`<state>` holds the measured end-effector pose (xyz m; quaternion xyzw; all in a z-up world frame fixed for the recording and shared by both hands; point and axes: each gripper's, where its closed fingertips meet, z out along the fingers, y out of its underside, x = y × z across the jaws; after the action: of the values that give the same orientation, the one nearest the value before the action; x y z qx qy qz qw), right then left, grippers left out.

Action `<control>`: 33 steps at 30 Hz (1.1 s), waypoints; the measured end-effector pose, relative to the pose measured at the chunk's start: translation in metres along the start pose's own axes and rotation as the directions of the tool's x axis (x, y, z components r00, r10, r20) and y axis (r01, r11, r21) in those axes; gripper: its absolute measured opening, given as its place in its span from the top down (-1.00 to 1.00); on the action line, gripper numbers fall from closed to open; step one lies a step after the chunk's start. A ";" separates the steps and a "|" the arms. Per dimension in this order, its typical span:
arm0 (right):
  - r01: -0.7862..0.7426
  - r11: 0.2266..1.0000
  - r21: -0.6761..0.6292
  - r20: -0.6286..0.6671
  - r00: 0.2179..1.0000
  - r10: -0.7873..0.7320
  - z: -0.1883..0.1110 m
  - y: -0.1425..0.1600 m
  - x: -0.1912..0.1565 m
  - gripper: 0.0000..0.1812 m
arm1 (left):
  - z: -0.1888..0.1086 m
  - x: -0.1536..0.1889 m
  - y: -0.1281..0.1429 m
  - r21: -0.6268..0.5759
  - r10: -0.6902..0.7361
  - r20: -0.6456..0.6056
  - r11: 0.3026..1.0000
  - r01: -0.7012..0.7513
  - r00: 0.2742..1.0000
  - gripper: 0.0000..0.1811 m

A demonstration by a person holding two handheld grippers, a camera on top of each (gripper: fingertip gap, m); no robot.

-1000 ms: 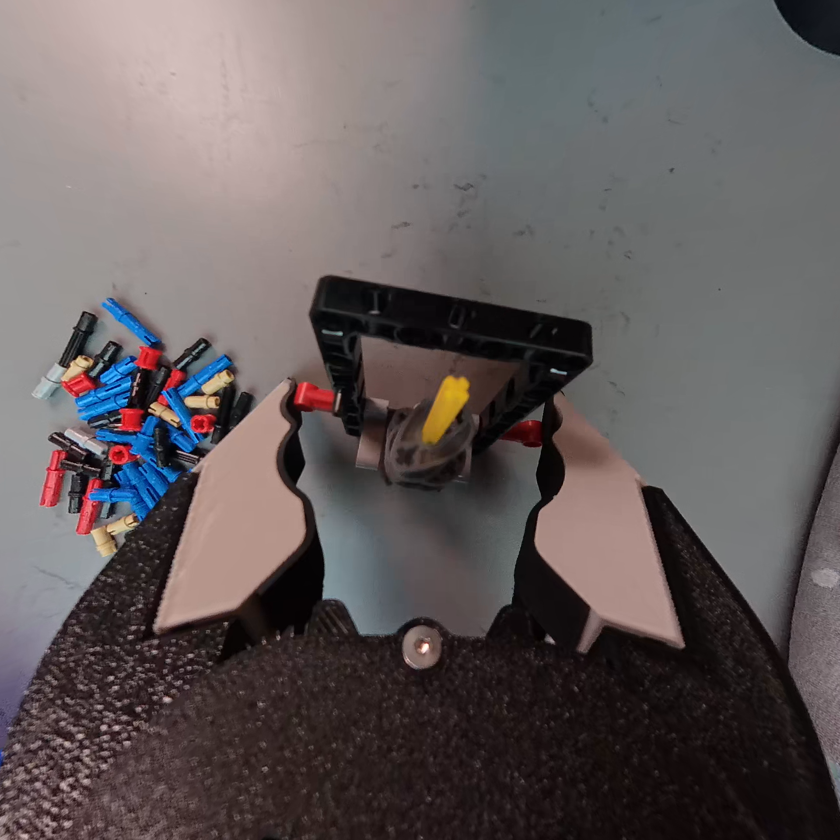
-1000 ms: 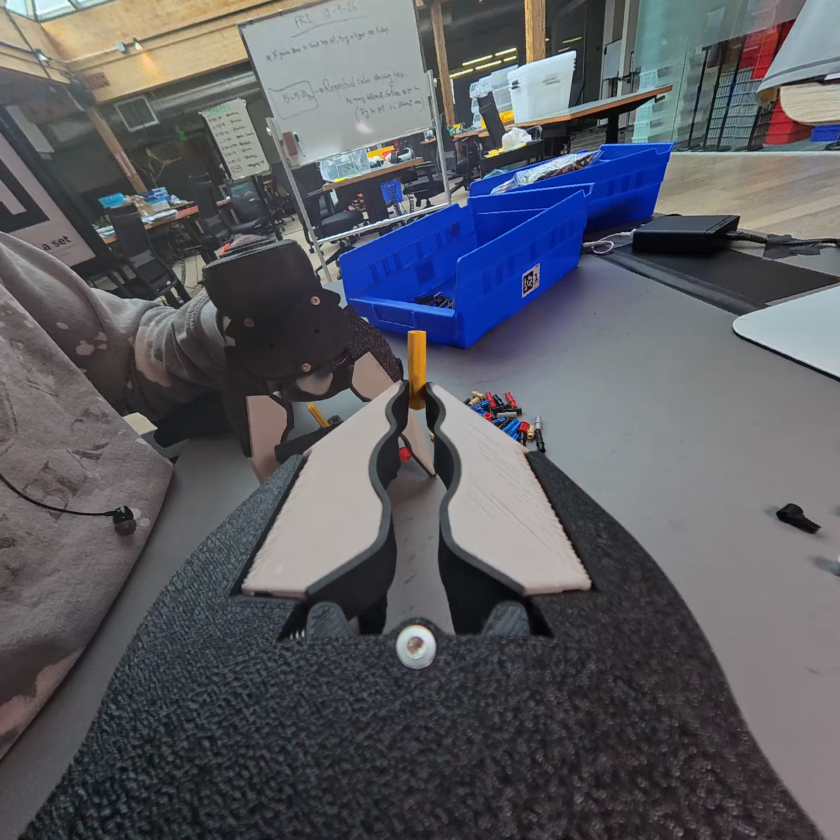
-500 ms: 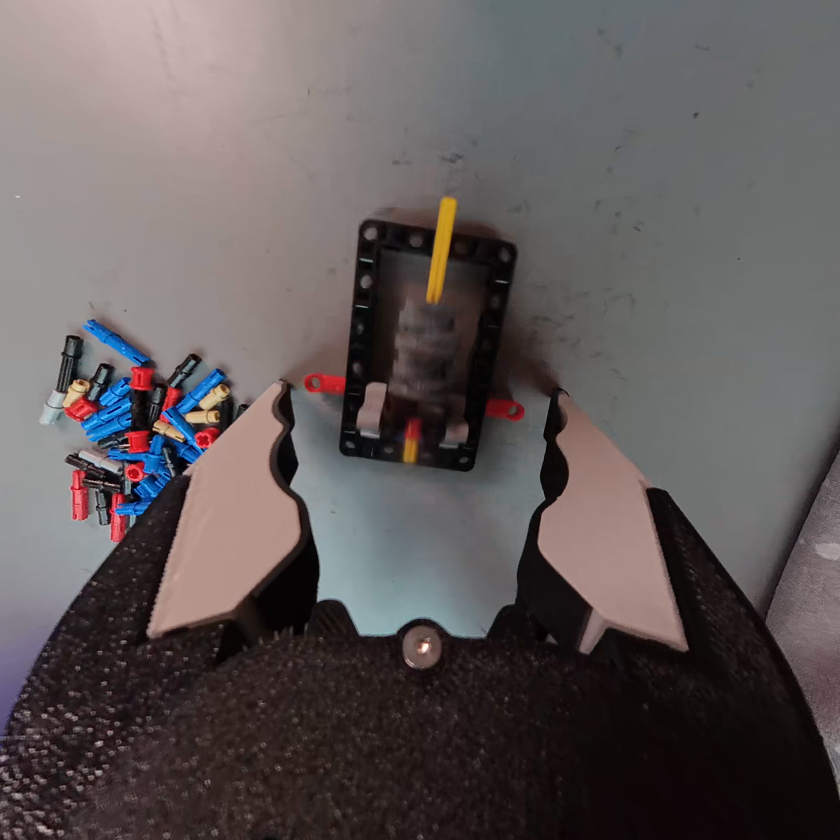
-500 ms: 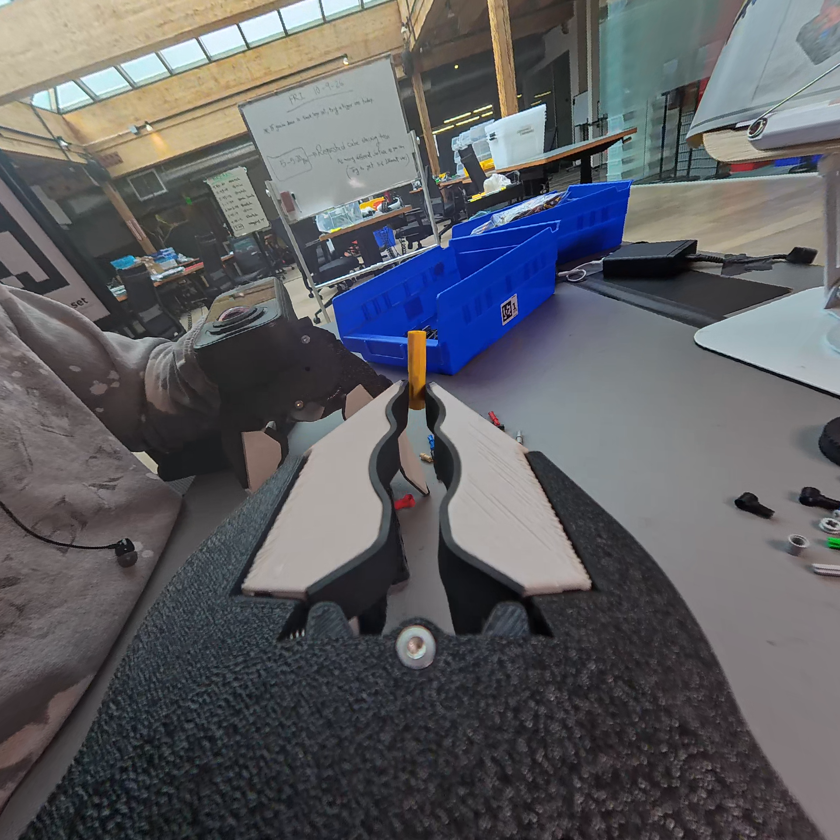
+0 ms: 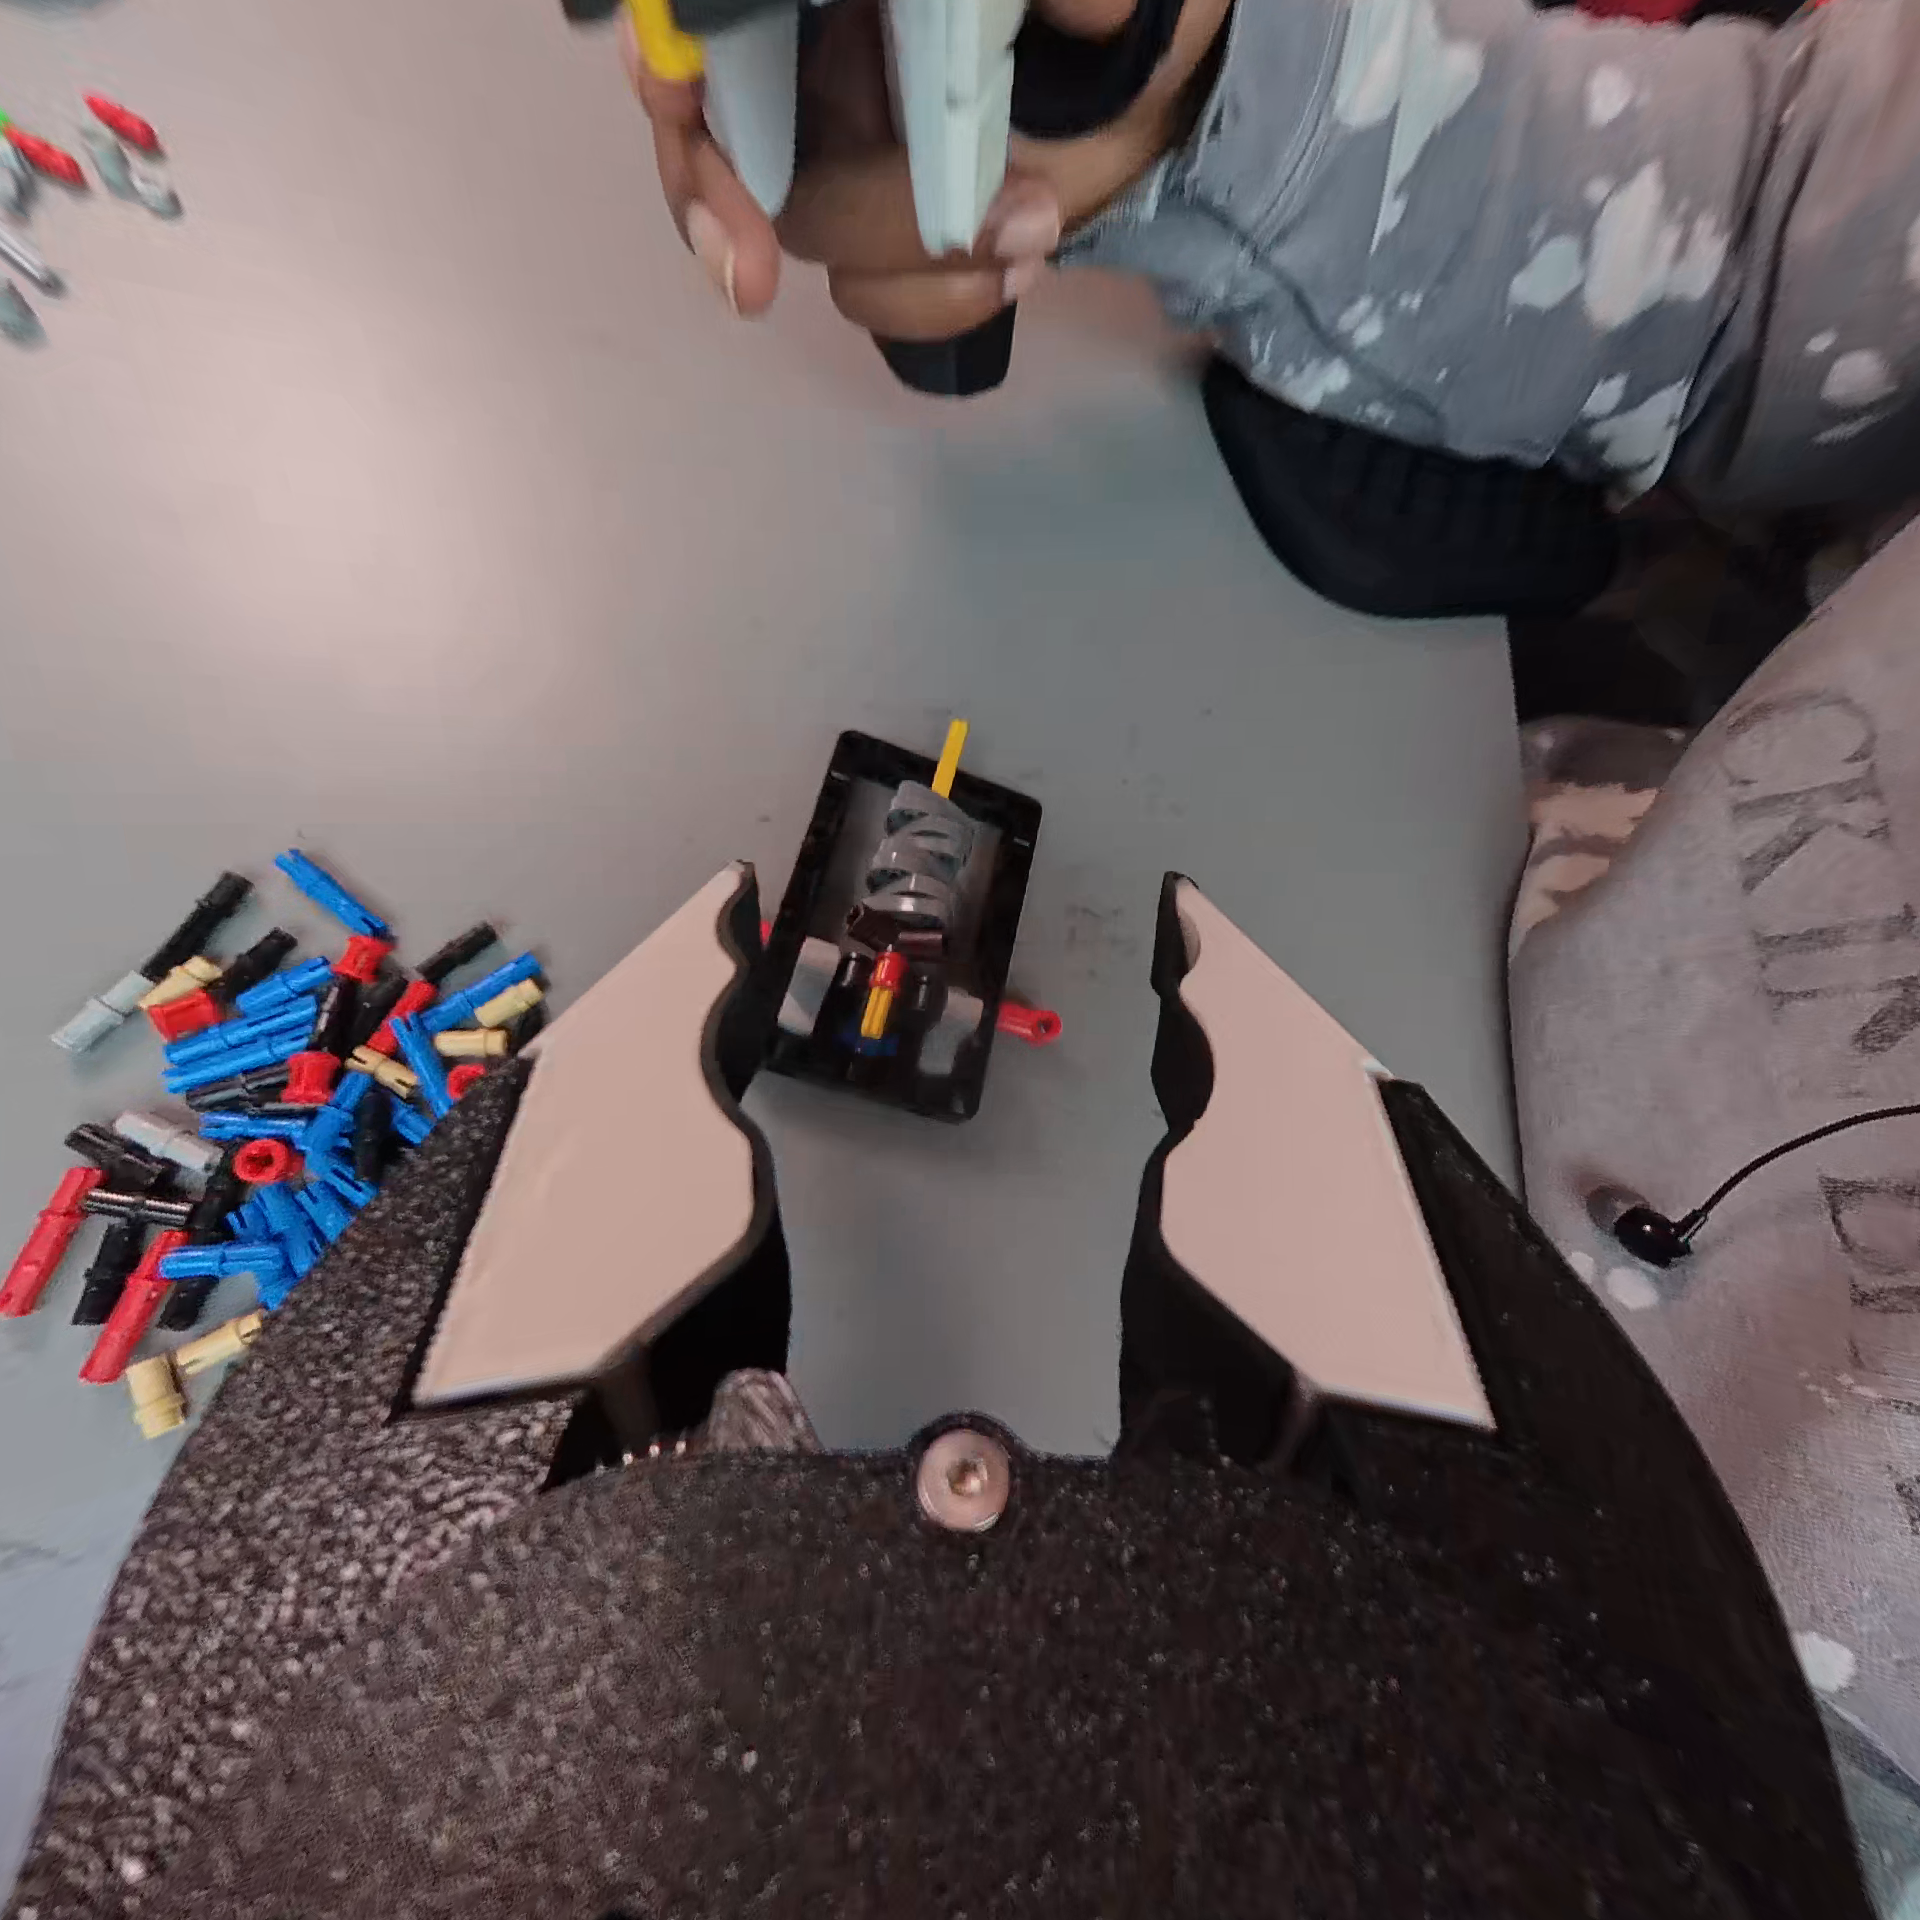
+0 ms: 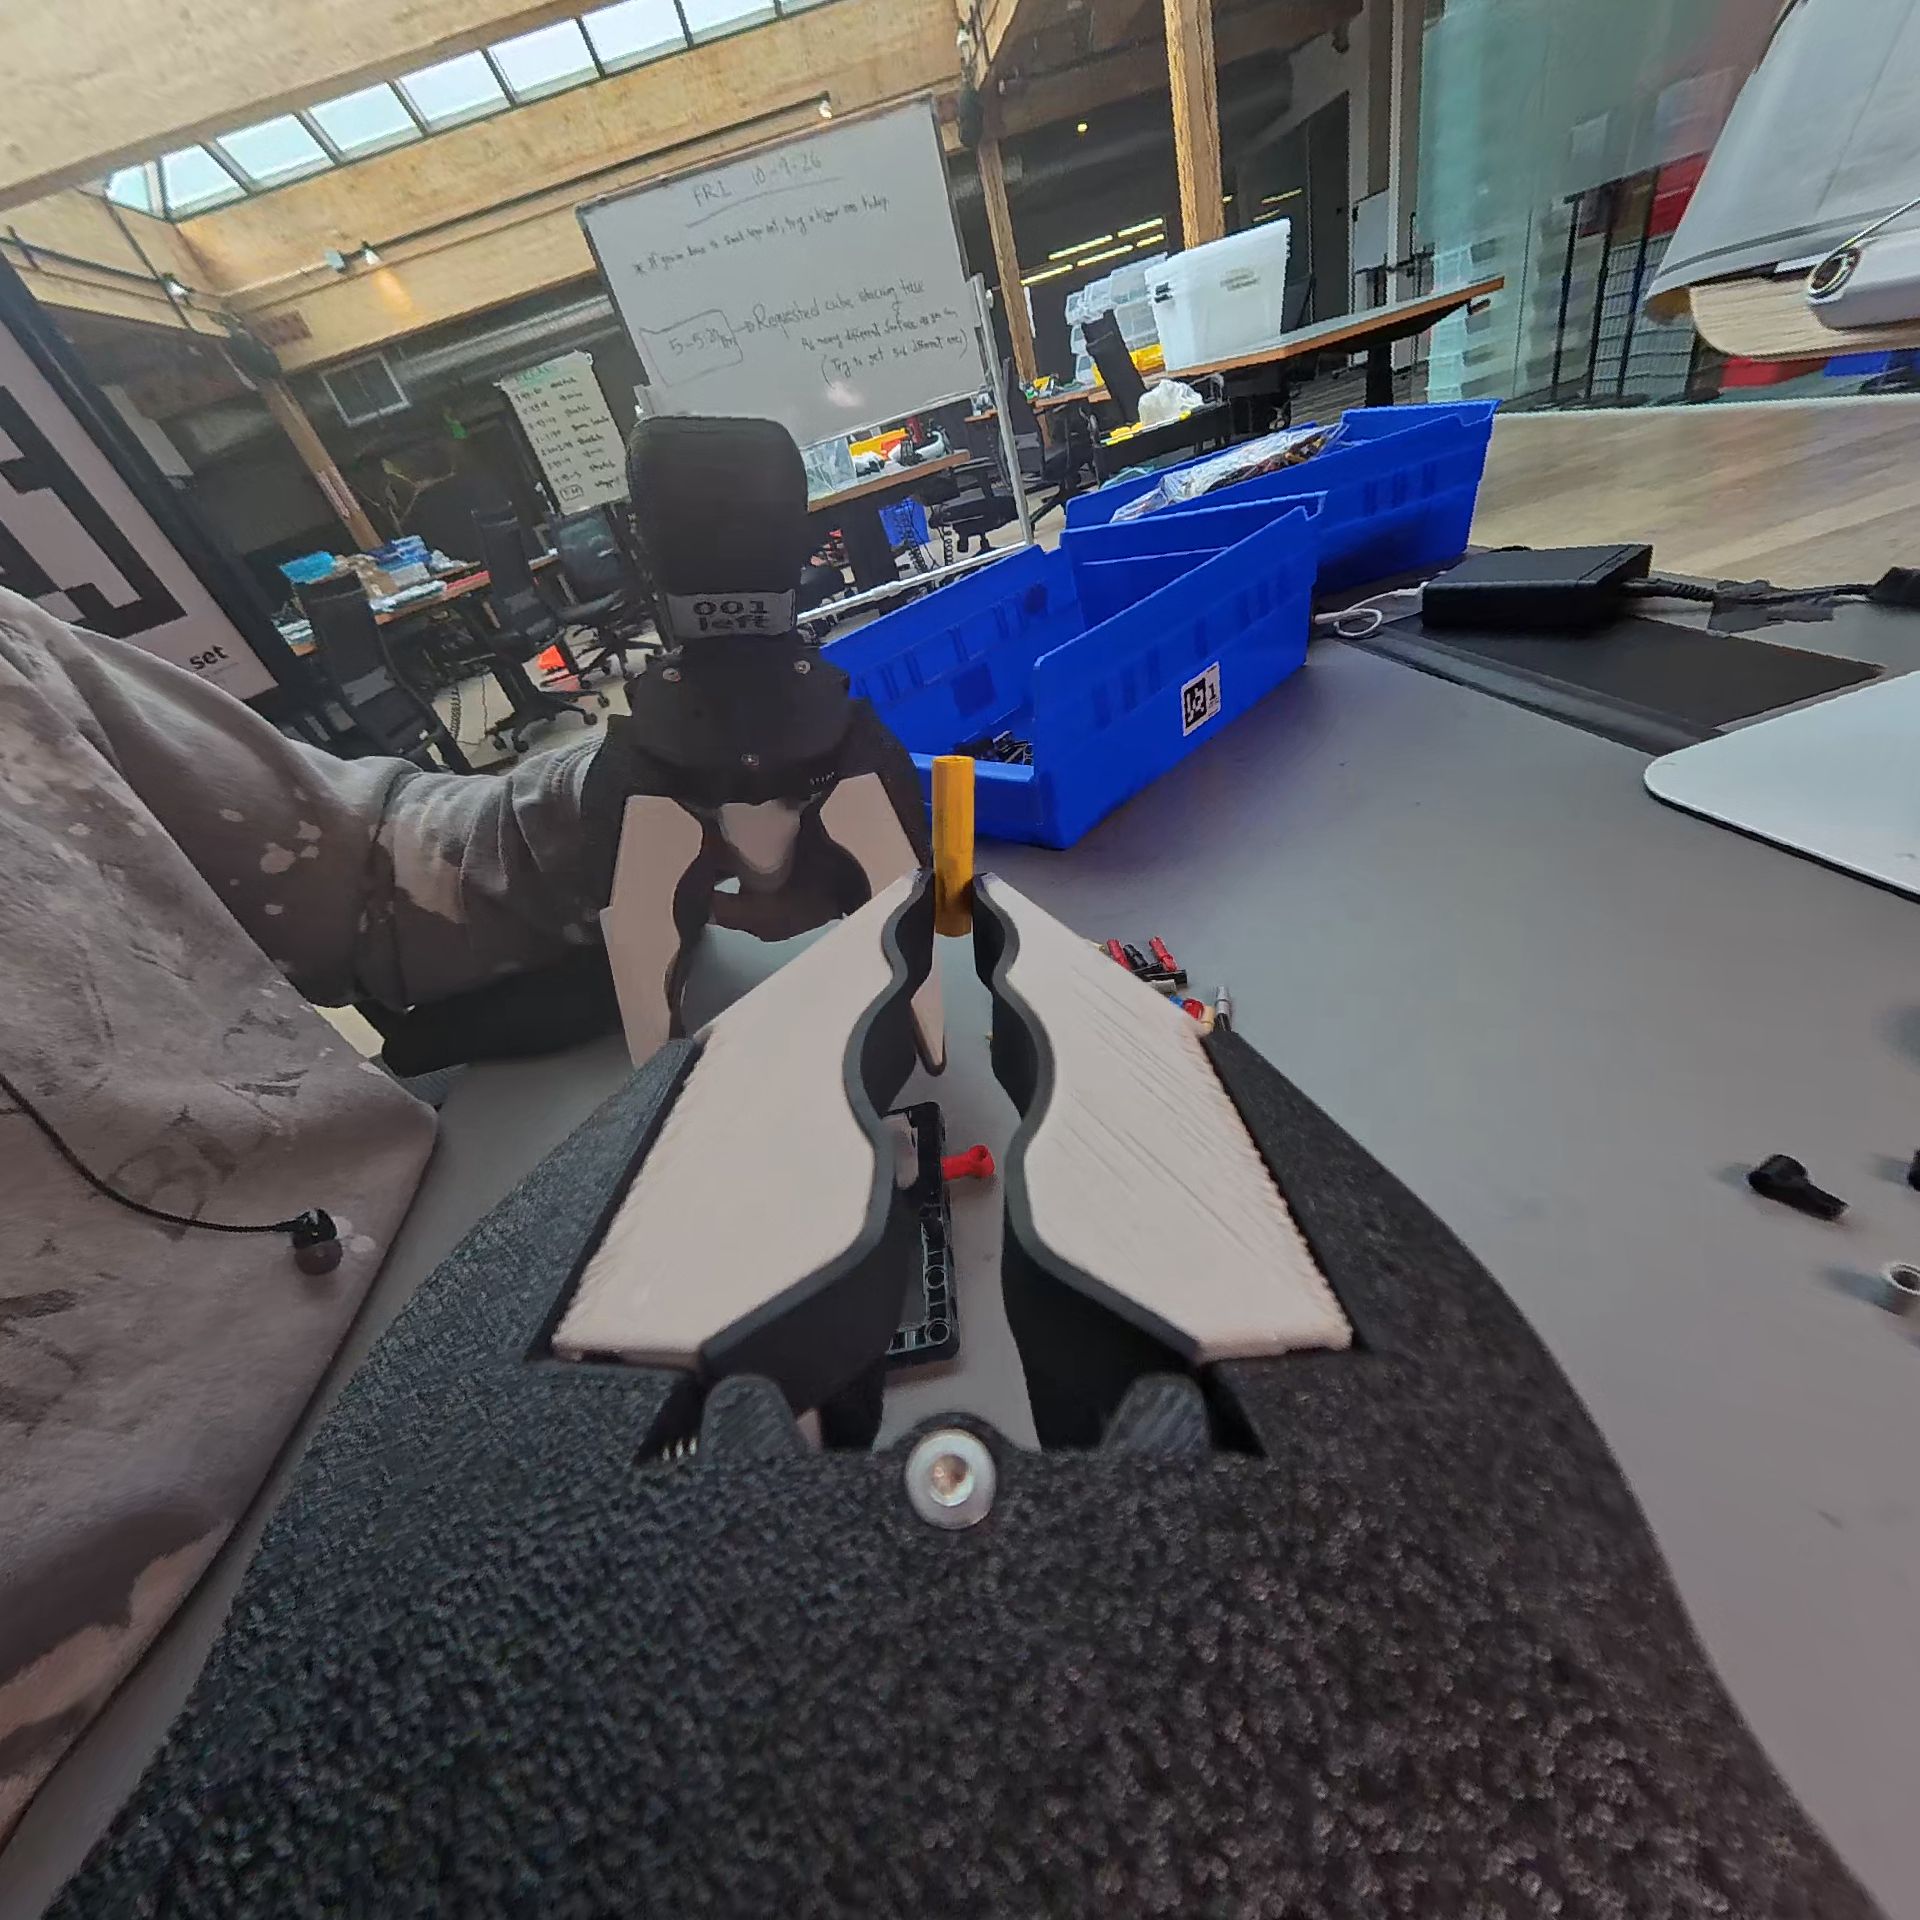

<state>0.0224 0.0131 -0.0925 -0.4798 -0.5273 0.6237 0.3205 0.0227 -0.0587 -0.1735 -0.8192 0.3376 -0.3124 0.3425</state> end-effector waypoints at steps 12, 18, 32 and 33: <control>-0.127 0.970 0.205 0.144 0.985 0.098 0.032 -0.022 -0.047 0.93 | -0.053 -0.003 -0.071 0.626 -0.068 -0.137 0.767 0.139 0.988 0.60; -0.060 0.995 0.083 0.097 0.994 0.052 0.041 0.003 -0.042 0.93 | -0.073 0.004 -0.077 0.712 -0.012 -0.146 0.692 0.114 0.989 1.00; 0.457 0.850 -0.262 -0.198 0.836 -0.511 0.044 0.032 -0.012 0.93 | -0.054 -0.018 -0.064 0.593 -0.005 0.101 0.803 -0.056 0.995 0.76; 0.510 0.806 -0.300 -0.207 0.790 -0.577 0.044 0.033 -0.011 0.93 | -0.050 -0.018 -0.062 0.570 0.008 0.125 0.818 -0.078 0.992 0.78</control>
<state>-0.0117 -0.0201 -0.1219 -0.4255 -0.6590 0.3626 0.5032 -0.0045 -0.0293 -0.1024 -0.6872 0.2258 -0.3432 0.5991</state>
